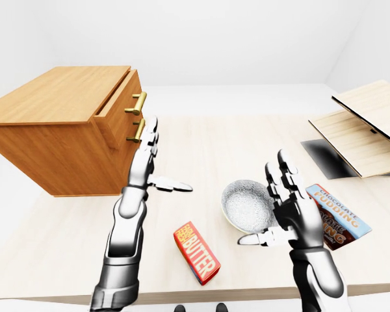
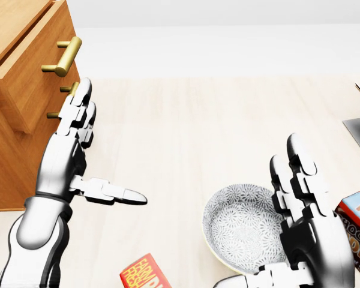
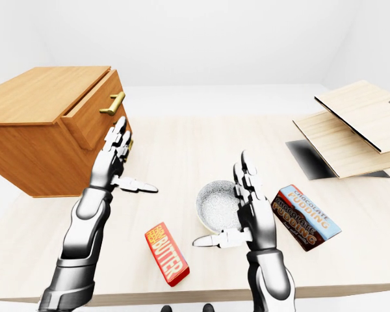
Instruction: Close the top drawer of the cabinet and put the bowl on top of it.
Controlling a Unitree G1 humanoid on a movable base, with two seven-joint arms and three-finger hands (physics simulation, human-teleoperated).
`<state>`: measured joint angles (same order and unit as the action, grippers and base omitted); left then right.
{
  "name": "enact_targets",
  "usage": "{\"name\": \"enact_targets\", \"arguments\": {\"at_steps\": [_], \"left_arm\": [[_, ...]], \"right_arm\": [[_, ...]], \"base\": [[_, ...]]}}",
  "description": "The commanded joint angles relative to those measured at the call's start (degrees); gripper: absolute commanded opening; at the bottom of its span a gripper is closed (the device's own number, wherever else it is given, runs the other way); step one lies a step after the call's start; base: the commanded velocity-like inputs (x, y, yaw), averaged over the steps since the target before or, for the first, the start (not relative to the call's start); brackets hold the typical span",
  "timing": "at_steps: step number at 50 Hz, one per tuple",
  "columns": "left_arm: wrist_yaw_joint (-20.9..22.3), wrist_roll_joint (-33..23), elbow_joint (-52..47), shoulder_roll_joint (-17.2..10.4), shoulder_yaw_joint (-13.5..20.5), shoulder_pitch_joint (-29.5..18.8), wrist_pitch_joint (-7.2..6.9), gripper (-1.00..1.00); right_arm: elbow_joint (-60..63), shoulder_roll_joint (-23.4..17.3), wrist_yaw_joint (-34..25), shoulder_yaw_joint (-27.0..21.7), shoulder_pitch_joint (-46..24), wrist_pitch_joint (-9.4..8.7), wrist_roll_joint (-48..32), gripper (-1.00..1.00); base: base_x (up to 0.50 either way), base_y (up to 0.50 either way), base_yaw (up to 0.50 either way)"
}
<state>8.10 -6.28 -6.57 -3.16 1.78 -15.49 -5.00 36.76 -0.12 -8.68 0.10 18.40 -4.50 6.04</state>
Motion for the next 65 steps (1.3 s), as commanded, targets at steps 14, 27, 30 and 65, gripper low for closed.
{"name": "enact_targets", "arguments": {"at_steps": [14,27,30,65], "left_arm": [[-4.55,12.65,31.24,-10.22,7.45,-19.25,0.0,1.0],[-4.61,12.68,34.43,-10.73,7.17,-20.63,0.0,1.0],[-4.63,12.82,34.57,-10.86,7.35,-20.73,0.0,1.0],[-5.75,15.58,43.77,-14.11,8.89,-24.47,0.0,1.0]], "right_arm": [[1.68,0.11,-2.1,-1.37,-0.81,-0.5,3.38,1.0],[2.33,0.27,-2.26,-1.45,-0.49,-0.5,3.48,1.0],[2.53,0.26,-2.25,-1.47,-0.46,-0.5,3.53,1.0],[0.52,0.07,-2.19,-0.79,-1.06,-0.5,2.94,1.0]], "base": [[0.0,0.0,0.0],[0.0,0.0,0.0],[0.0,0.0,0.0],[0.0,0.0,0.0]]}}
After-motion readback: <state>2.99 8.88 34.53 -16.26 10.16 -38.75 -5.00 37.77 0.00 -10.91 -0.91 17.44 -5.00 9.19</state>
